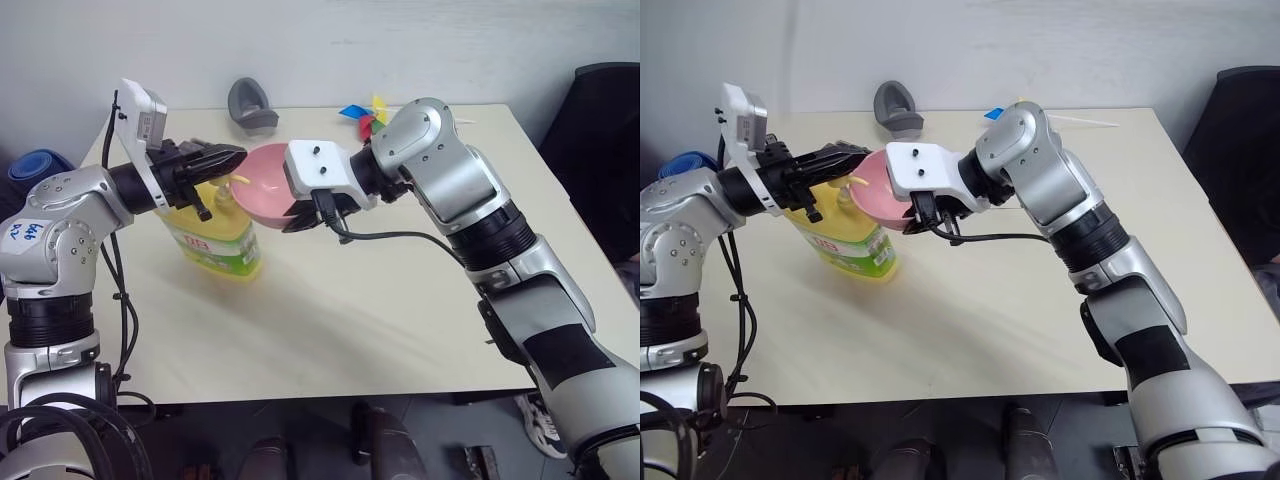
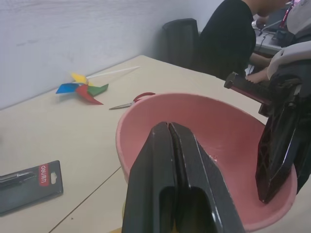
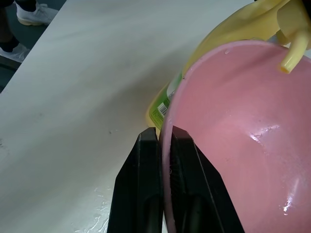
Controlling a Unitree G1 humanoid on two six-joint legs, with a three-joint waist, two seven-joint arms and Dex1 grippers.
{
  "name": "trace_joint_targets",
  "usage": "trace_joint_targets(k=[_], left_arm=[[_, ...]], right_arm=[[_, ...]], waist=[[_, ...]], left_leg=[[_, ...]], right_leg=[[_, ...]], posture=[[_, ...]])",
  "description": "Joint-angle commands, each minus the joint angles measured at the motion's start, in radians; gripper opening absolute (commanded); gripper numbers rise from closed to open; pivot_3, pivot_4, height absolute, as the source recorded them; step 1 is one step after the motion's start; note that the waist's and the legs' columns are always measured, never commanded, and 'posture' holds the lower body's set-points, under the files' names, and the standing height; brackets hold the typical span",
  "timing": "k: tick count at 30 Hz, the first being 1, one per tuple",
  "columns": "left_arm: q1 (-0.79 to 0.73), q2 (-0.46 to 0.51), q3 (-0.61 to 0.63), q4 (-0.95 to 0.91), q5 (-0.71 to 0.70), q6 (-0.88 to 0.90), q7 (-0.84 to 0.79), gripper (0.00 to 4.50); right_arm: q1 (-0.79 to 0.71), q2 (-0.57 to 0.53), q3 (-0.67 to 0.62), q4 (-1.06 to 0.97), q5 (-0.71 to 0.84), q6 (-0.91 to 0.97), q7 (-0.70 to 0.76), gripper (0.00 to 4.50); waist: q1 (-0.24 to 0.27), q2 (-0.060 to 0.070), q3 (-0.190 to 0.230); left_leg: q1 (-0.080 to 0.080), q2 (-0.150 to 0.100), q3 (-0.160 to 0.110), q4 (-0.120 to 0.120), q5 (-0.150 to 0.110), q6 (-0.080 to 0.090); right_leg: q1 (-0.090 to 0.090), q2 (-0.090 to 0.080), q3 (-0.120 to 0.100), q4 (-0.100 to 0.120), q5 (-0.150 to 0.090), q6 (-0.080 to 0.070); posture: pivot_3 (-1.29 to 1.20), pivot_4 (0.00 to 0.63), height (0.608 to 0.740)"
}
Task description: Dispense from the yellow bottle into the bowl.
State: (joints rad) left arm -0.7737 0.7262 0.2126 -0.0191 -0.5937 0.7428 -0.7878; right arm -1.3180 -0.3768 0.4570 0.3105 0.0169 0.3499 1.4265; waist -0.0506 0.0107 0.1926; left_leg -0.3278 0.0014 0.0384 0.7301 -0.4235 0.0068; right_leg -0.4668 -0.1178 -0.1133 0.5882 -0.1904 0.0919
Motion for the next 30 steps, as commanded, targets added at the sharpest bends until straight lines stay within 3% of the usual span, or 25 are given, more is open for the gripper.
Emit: trace_joint_targets(k=[1, 14, 30], left_arm=[[0.025, -0.003, -0.003, 0.023, 0.012, 0.017, 0.019, 0.02], [0.078, -0.069, 0.071, -0.016, -0.079, 0.166, 0.150, 0.02], [0.150, -0.042, -0.012, 0.021, -0.009, 0.114, 0.165, 0.02]], right_arm=[[-0.024, -0.005, -0.024, -0.054, 0.012, -0.004, 0.008, 0.00], [-0.027, -0.009, -0.020, -0.066, 0.007, -0.013, 0.026, 0.00], [-0.029, 0.004, -0.018, -0.083, 0.015, 0.003, 0.027, 0.00]], waist=[[0.000, 0.000, 0.000], [-0.001, 0.000, 0.000], [-0.003, 0.002, -0.001]], left_leg=[[0.000, 0.000, 0.000, 0.000, 0.000, 0.000], [0.005, 0.000, 0.001, 0.000, 0.000, 0.000], [0.010, 0.001, 0.003, -0.004, 0.000, -0.002]], right_leg=[[0.000, 0.000, 0.000, 0.000, 0.000, 0.000], [0.003, 0.000, 0.003, 0.002, 0.000, 0.000], [0.005, 0.000, 0.005, 0.002, 0.000, 0.000]], posture=[[0.00, 0.150, 0.740], [0.00, 0.150, 0.740], [0.00, 0.150, 0.740]])
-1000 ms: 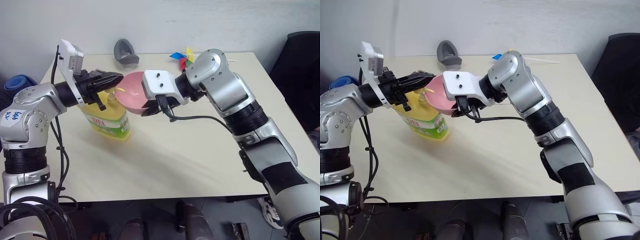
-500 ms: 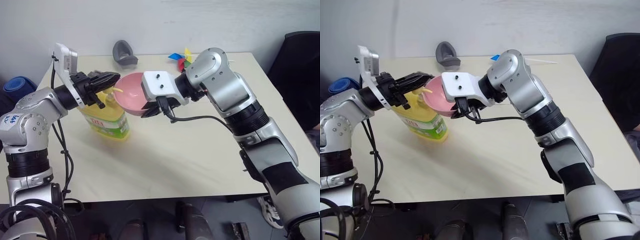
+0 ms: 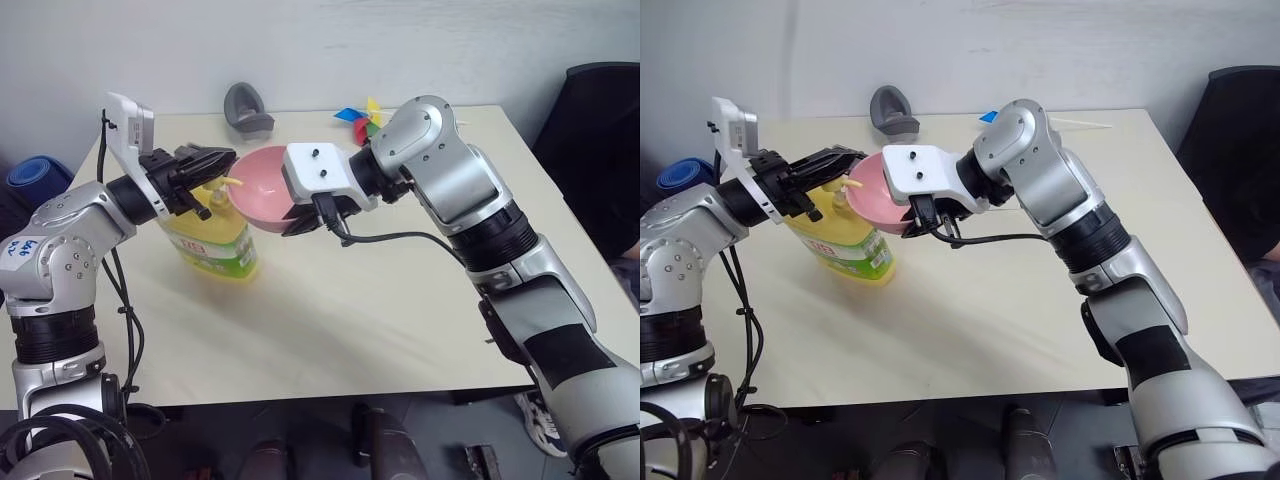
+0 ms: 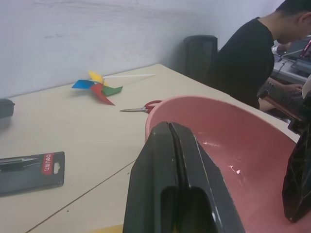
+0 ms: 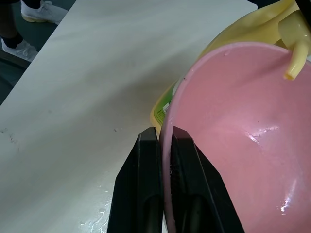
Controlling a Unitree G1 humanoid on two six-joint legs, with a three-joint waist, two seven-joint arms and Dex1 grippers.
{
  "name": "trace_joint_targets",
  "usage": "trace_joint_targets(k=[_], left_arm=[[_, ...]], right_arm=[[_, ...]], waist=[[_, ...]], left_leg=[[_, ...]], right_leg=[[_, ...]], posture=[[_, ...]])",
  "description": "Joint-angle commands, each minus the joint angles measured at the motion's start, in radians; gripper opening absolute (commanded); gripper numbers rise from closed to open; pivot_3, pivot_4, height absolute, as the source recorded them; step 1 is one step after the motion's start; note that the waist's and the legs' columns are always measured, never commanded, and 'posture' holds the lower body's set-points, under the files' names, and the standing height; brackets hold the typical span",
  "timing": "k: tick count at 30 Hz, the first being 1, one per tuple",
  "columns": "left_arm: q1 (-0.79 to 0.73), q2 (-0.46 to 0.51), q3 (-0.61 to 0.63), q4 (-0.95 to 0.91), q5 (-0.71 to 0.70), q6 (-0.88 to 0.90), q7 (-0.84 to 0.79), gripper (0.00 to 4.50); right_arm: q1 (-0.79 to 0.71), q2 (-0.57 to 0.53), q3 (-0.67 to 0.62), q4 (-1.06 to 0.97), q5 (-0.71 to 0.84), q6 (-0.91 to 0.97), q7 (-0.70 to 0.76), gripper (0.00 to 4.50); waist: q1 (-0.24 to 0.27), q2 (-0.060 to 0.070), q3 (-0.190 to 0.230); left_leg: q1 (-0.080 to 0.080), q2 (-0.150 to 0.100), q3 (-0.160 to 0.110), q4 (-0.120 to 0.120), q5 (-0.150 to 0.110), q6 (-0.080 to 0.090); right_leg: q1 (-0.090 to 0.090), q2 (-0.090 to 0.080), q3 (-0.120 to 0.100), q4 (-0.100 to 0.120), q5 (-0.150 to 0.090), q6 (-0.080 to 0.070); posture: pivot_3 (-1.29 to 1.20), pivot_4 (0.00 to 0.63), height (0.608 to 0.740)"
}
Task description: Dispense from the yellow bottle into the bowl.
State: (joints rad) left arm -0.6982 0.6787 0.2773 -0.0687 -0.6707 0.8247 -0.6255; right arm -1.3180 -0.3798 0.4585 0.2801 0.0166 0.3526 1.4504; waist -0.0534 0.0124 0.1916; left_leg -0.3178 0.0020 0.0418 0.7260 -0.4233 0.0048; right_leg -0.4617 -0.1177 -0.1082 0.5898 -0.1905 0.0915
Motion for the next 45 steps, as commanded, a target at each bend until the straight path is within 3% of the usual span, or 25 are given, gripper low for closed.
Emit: trace_joint_targets(k=[1, 22, 26, 37, 45], left_arm=[[0.079, 0.006, -0.083, 0.077, 0.074, 0.023, 0.000, 0.02], [0.165, 0.005, -0.132, 0.101, 0.101, -0.025, -0.003, 0.02], [0.175, 0.005, -0.139, 0.109, 0.106, -0.035, -0.006, 0.02], [0.188, 0.011, -0.159, 0.141, 0.145, -0.063, -0.030, 0.02], [0.082, 0.031, -0.082, 0.111, 0.073, -0.029, -0.031, 0.02]], right_arm=[[-0.028, 0.008, -0.019, -0.055, 0.016, 0.003, 0.004, 0.00], [-0.027, 0.017, -0.016, -0.059, 0.016, 0.013, 0.003, 0.00], [-0.029, 0.021, -0.016, -0.056, 0.017, 0.013, 0.002, 0.00], [-0.024, 0.022, -0.013, -0.057, 0.014, 0.009, -0.002, 0.00], [-0.022, 0.018, -0.014, -0.049, 0.009, -0.004, -0.002, 0.00]], waist=[[0.000, 0.001, 0.000], [0.000, 0.008, -0.006], [-0.001, 0.008, -0.006], [-0.001, 0.010, -0.007], [-0.001, 0.010, -0.007]], left_leg=[[0.000, 0.000, 0.000, 0.000, 0.000, 0.000], [0.008, 0.000, 0.004, -0.006, 0.001, -0.001], [0.020, 0.005, 0.005, -0.012, 0.000, -0.002], [0.021, 0.010, 0.006, -0.012, -0.001, -0.003], [0.021, 0.011, 0.006, -0.012, -0.001, -0.003]], right_leg=[[0.000, 0.000, 0.000, 0.000, 0.000, 0.000], [0.003, 0.000, 0.003, 0.000, 0.000, -0.001], [0.015, 0.001, 0.002, -0.005, -0.001, -0.002], [0.016, 0.003, 0.001, -0.004, -0.002, -0.004], [0.016, 0.003, 0.000, -0.004, -0.002, -0.004]], posture=[[0.00, 0.150, 0.740], [0.00, 0.150, 0.740], [0.00, 0.150, 0.740], [0.00, 0.150, 0.740], [0.00, 0.150, 0.740]])
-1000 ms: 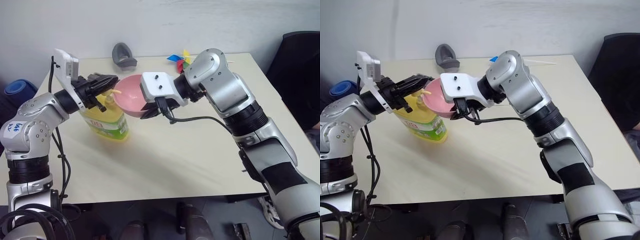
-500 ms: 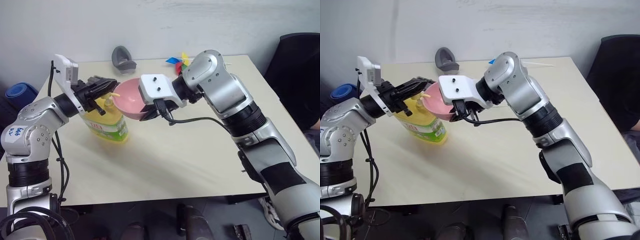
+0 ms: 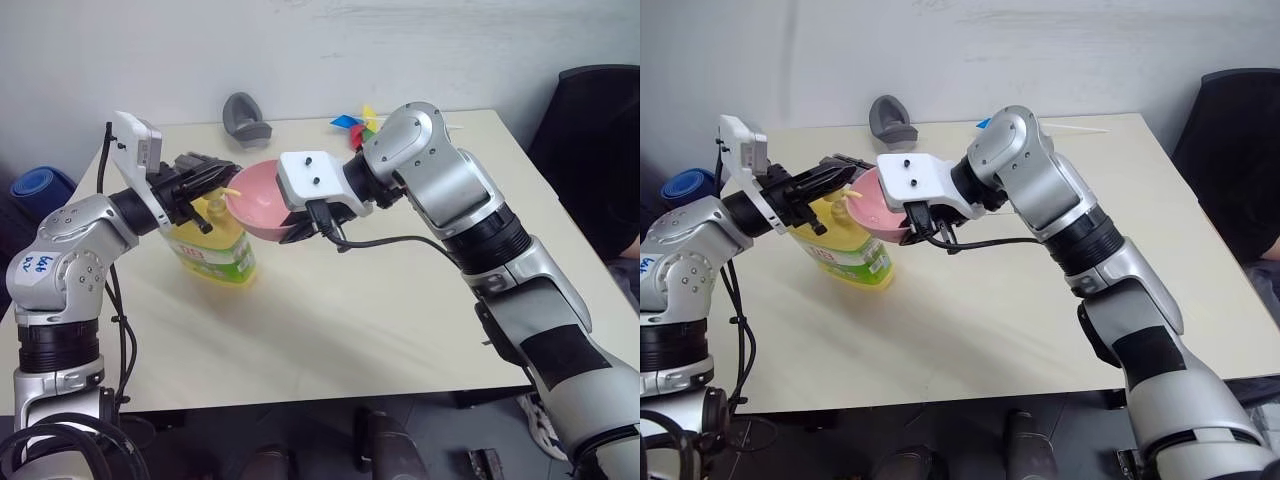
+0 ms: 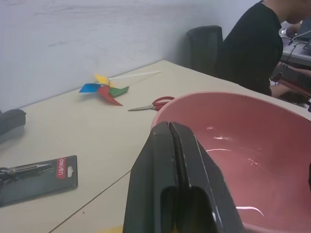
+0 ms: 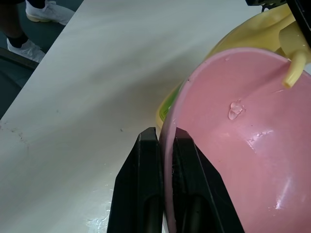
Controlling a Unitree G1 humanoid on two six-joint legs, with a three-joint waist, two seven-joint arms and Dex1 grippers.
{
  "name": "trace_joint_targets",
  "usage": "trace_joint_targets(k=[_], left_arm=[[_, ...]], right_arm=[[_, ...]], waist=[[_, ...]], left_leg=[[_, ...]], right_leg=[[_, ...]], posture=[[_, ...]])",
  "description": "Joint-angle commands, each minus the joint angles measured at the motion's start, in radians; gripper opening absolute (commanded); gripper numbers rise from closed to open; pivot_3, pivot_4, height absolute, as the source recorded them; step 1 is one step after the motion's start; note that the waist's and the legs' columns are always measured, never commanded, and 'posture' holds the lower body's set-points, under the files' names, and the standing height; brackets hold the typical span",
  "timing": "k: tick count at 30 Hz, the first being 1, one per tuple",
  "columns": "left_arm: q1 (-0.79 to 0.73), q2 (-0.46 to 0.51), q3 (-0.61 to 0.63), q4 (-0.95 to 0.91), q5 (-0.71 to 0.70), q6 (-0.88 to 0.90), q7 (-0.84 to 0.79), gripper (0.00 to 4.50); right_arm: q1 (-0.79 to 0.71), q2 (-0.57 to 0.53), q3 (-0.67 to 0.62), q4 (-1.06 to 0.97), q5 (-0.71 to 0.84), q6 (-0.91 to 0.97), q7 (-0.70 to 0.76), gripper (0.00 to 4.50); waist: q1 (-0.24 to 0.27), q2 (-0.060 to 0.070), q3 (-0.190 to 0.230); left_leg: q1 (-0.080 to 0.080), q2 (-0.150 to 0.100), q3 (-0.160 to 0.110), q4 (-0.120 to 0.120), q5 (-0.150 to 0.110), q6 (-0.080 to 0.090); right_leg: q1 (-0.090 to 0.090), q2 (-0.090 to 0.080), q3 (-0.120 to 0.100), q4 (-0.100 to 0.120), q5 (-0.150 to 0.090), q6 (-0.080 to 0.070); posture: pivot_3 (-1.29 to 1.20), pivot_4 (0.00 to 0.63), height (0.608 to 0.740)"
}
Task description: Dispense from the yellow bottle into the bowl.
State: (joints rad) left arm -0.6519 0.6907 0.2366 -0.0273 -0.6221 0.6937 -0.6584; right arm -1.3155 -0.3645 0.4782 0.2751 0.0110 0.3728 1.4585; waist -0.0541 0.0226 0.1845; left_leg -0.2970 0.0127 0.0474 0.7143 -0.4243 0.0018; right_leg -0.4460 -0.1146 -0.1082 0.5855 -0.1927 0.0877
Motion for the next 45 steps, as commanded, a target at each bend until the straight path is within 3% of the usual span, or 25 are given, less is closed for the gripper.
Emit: trace_joint_targets(k=[1, 8, 9, 15, 19, 24, 29, 32, 37, 41, 43, 45], left_arm=[[0.021, 0.024, -0.031, 0.059, 0.012, 0.112, 0.002, 0.02], [-0.130, 0.077, 0.079, -0.026, -0.122, 0.256, 0.021, 0.02], [-0.141, 0.085, 0.092, -0.031, -0.138, 0.271, 0.019, 0.19], [-0.157, 0.184, 0.149, -0.103, -0.207, 0.299, -0.061, 1.72], [-0.154, 0.267, 0.199, -0.134, -0.260, 0.309, -0.115, 2.93], [0.006, 0.538, 0.349, -0.178, -0.252, 0.306, -0.357, 4.39], [0.381, 0.658, 0.626, -0.245, -0.160, 0.366, -0.651, 4.46], [0.514, 0.641, 0.742, -0.322, -0.169, 0.425, -0.721, 4.46], [0.644, 0.576, 0.793, -0.433, -0.161, 0.412, -0.723, 4.46], [0.696, 0.548, 0.802, -0.471, -0.160, 0.390, -0.718, 4.50], [0.709, 0.542, 0.802, -0.476, -0.160, 0.380, -0.714, 4.50], [0.733, 0.534, 0.811, -0.454, -0.138, 0.359, -0.720, 4.50]], right_arm=[[-0.024, 0.002, -0.034, -0.044, 0.015, -0.026, -0.009, 0.00], [-0.022, -0.016, -0.042, -0.057, 0.023, -0.025, 0.005, 0.00], [-0.022, -0.018, -0.043, -0.059, 0.024, -0.023, 0.006, 0.00], [-0.007, -0.034, -0.056, -0.094, 0.044, 0.004, 0.006, 0.00], [0.029, -0.068, -0.069, -0.145, 0.065, 0.035, 0.008, 0.00], [0.225, -0.180, -0.102, -0.282, 0.081, 0.084, -0.033, 0.00], [0.441, -0.243, -0.104, -0.288, 0.008, 0.008, -0.168, 0.00], [0.542, -0.242, -0.097, -0.216, -0.052, -0.096, -0.272, 0.00], [0.606, -0.196, -0.102, -0.104, -0.097, -0.182, -0.394, 0.00], [0.614, -0.189, -0.104, -0.079, -0.095, -0.183, -0.405, 1.12], [0.616, -0.193, -0.104, -0.081, -0.082, -0.179, -0.391, 1.90], [0.577, -0.296, -0.200, -0.167, 0.049, -0.043, -0.253, 2.53]], waist=[[0.000, 0.000, 0.000], [0.002, -0.005, 0.003], [0.002, -0.005, 0.003], [-0.004, -0.008, 0.006], [-0.004, -0.010, 0.007], [-0.001, -0.015, 0.009], [-0.001, -0.013, 0.010], [0.000, -0.016, 0.012], [-0.001, -0.015, 0.013], [-0.004, -0.015, 0.013], [-0.001, -0.016, 0.013], [0.001, -0.014, 0.014]], left_leg=[[0.000, 0.000, 0.000, 0.000, 0.000, 0.000], [-0.010, 0.000, -0.001, 0.000, 0.000, 0.000], [-0.016, -0.001, 0.000, 0.001, 0.000, 0.000], [-0.039, -0.005, -0.001, 0.003, 0.000, -0.001], [-0.039, -0.004, -0.001, 0.002, 0.000, -0.001], [-0.039, -0.003, 0.003, 0.002, 0.000, -0.001], [-0.038, -0.002, 0.008, 0.002, 0.000, -0.002], [-0.038, -0.001, 0.008, 0.002, 0.002, -0.005], [-0.036, 0.000, 0.008, 0.002, 0.003, -0.007], [-0.036, 0.002, 0.010, 0.002, 0.004, -0.009], [-0.036, 0.003, 0.010, 0.002, 0.004, -0.009], [-0.036, 0.003, 0.010, 0.002, 0.004, -0.009]], right_leg=[[0.000, 0.000, 0.000, 0.000, 0.000, 0.000], [-0.010, 0.000, -0.001, 0.000, 0.000, 0.000], [-0.016, 0.000, -0.001, 0.001, 0.000, 0.000], [-0.038, 0.001, -0.006, 0.001, 0.000, 0.000], [-0.037, 0.000, -0.013, -0.001, 0.000, -0.001], [-0.035, 0.001, -0.016, -0.003, -0.001, -0.001], [-0.034, 0.002, -0.017, -0.002, -0.002, -0.003], [-0.034, 0.004, -0.016, -0.002, -0.002, -0.006], [-0.035, 0.004, -0.013, 0.000, -0.001, -0.008], [-0.036, 0.007, -0.012, 0.000, 0.001, -0.011], [-0.036, 0.008, -0.011, 0.000, 0.001, -0.012], [-0.036, 0.008, -0.011, 0.000, 0.002, -0.013]], posture=[[0.00, 0.150, 0.740], [0.00, 0.150, 0.740], [0.00, 0.150, 0.740], [0.00, 0.150, 0.740], [0.00, 0.150, 0.740], [0.00, 0.150, 0.740], [0.00, 0.150, 0.740], [0.00, 0.150, 0.740], [0.00, 0.150, 0.740], [0.00, 0.150, 0.740], [0.00, 0.150, 0.740], [0.00, 0.150, 0.740]])
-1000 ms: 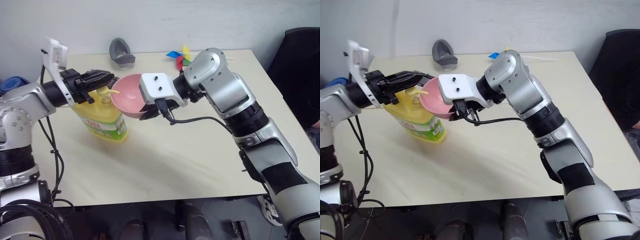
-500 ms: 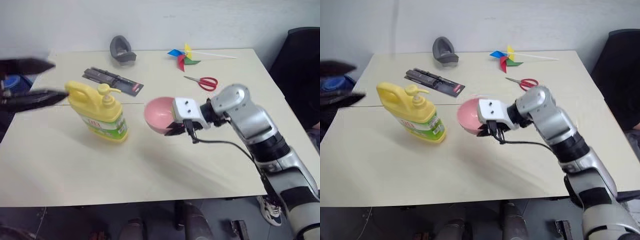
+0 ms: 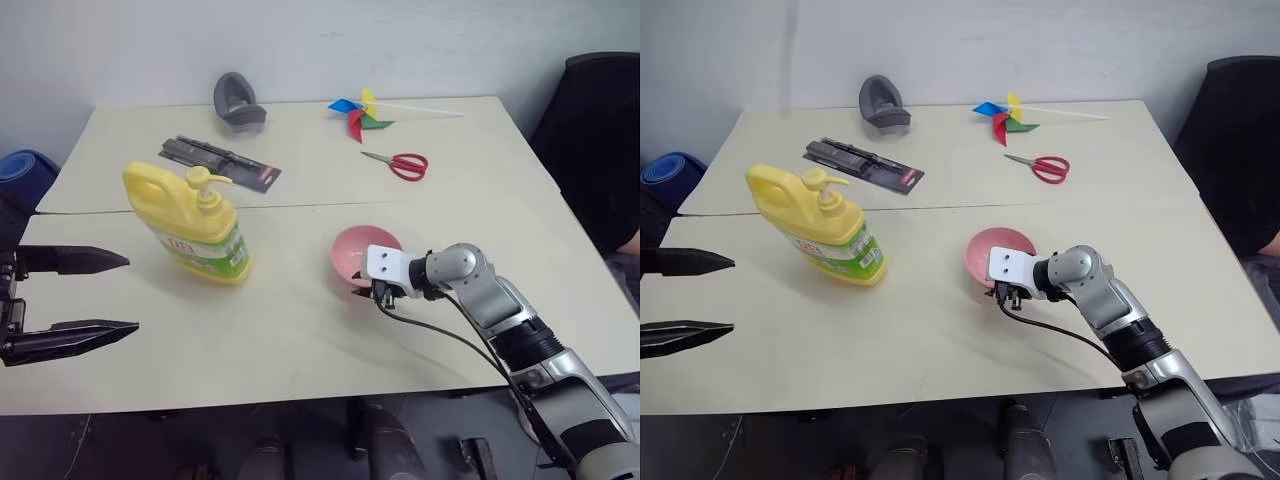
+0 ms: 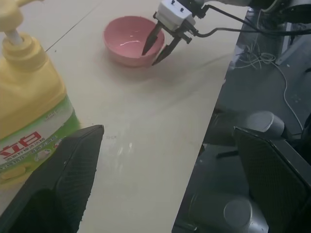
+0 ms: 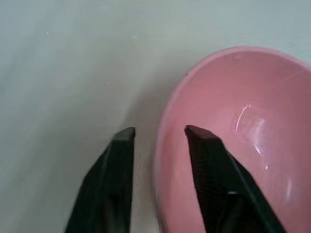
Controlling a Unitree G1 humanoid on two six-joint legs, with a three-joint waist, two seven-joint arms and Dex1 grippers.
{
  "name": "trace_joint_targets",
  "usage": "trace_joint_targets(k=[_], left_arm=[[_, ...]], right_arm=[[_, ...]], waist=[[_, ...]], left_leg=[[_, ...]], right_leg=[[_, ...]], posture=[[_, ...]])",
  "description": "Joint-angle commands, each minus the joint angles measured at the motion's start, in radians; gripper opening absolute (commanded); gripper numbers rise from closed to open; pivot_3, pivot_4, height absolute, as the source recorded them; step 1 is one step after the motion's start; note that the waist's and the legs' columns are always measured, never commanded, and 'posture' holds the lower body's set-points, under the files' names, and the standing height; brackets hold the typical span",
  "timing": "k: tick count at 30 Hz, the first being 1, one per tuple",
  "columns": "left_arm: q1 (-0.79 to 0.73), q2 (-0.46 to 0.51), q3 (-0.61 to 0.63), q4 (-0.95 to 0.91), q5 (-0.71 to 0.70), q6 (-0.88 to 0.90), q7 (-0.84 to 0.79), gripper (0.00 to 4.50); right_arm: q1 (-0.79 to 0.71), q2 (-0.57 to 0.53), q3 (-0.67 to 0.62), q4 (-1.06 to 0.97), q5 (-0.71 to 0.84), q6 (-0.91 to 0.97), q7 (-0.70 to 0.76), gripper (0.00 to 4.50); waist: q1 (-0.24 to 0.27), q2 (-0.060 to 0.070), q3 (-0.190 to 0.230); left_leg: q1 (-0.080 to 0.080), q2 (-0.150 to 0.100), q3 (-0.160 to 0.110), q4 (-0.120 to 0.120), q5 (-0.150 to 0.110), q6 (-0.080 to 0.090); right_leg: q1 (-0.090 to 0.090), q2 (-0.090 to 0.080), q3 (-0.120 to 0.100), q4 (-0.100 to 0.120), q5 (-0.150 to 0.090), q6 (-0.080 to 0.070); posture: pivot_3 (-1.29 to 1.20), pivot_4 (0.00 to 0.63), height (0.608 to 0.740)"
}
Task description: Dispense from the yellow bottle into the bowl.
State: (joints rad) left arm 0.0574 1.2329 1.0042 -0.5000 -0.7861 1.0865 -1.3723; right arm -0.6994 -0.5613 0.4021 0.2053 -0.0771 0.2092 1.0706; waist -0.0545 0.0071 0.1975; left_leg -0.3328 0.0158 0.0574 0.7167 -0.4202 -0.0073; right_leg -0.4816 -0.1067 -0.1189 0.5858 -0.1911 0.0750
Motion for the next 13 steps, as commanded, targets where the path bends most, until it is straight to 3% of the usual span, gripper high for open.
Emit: trace_joint_targets(k=[1, 3, 6, 8, 13], left_arm=[[0.036, -0.011, 0.049, 0.032, 0.038, -0.045, -0.010, 4.50], [0.062, -0.003, 0.079, 0.079, 0.064, -0.068, -0.037, 4.50], [0.080, 0.022, 0.105, 0.161, 0.095, -0.106, -0.073, 4.50], [0.071, 0.042, 0.103, 0.229, 0.117, -0.140, -0.087, 4.50], [0.003, 0.092, 0.078, 0.335, 0.108, -0.161, -0.087, 4.50]], right_arm=[[-0.060, -0.148, -0.170, -0.131, 0.200, 0.187, 0.198, 2.87], [-0.111, -0.278, -0.274, -0.140, 0.349, 0.292, 0.363, 3.55], [-0.146, -0.439, -0.330, -0.079, 0.465, 0.335, 0.521, 4.47], [-0.178, -0.512, -0.331, -0.008, 0.489, 0.326, 0.543, 4.47], [-0.278, -0.543, -0.345, 0.178, 0.442, 0.287, 0.541, 4.47]], waist=[[0.005, 0.003, 0.003], [0.022, 0.007, 0.006], [0.031, 0.007, 0.007], [0.028, 0.002, 0.005], [0.017, -0.002, 0.006]], left_leg=[[0.000, 0.000, 0.000, 0.000, 0.000, 0.000], [-0.002, -0.002, 0.000, 0.001, 0.000, 0.002], [-0.002, -0.001, 0.001, 0.000, -0.001, 0.004], [-0.001, 0.003, 0.000, -0.002, -0.002, 0.003], [0.000, 0.004, 0.010, -0.001, -0.005, 0.005]], right_leg=[[0.000, 0.000, 0.000, 0.000, 0.000, 0.000], [-0.001, -0.001, 0.001, -0.001, 0.001, 0.001], [-0.001, 0.000, 0.000, -0.003, 0.001, 0.001], [0.000, 0.004, -0.001, -0.005, 0.000, -0.001], [-0.001, 0.007, 0.005, -0.004, 0.001, -0.001]], posture=[[0.00, 0.150, 0.740], [0.00, 0.150, 0.740], [0.00, 0.150, 0.740], [0.00, 0.150, 0.740], [0.00, 0.150, 0.740]])
